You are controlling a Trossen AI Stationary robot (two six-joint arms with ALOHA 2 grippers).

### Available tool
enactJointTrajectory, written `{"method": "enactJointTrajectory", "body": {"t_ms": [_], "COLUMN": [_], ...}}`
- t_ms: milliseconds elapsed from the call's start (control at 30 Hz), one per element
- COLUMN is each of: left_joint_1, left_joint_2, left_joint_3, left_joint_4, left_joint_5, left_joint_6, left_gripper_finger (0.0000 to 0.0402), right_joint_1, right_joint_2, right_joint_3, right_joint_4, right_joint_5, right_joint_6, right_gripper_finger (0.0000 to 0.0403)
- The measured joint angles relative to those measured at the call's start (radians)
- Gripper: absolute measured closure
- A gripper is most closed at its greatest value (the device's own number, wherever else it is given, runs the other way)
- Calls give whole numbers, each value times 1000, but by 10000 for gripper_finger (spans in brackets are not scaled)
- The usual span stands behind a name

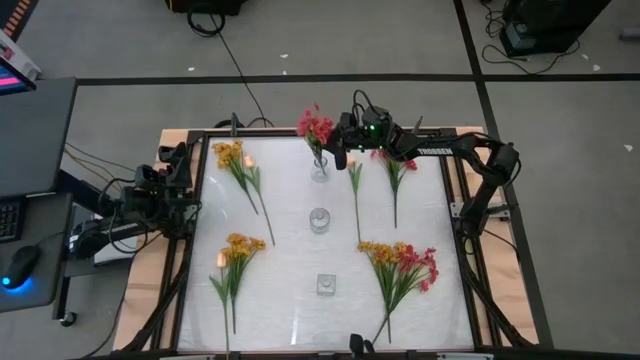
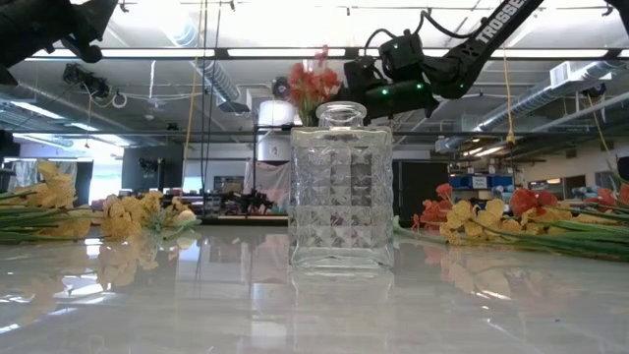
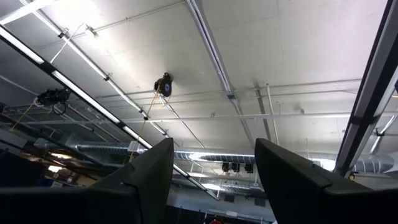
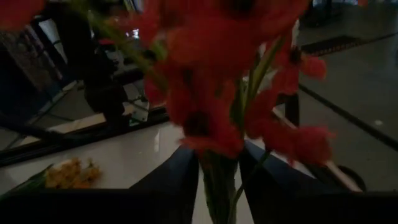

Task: Sort flowers into vase by color
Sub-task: Put the middle red flowers into the top transparent vase, then put the top yellow flowers into the middle transparent vase

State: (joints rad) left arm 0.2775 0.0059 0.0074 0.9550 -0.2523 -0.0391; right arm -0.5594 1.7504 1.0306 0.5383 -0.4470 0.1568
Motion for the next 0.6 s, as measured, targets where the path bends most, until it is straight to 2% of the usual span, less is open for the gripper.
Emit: {"method": "enactJointTrajectory", "body": {"t_ms": [233,600], "left_joint_1": [0,0], "left_joint_2": [0,0], "left_joint_3": [0,0], "left_joint_4": [0,0], "left_joint_5": [0,0], "left_joint_6": [0,0], "left_gripper_finger": [170,170], "right_joint_1": [-3,-58], "right_joint_2": [-3,-73], "right_joint_3": [0,0], "right_joint_4": [-16,-179], "right_joint_5": [-3,-57], "right_joint_6": [-2,-11], "right_gripper_finger": [213,148]}}
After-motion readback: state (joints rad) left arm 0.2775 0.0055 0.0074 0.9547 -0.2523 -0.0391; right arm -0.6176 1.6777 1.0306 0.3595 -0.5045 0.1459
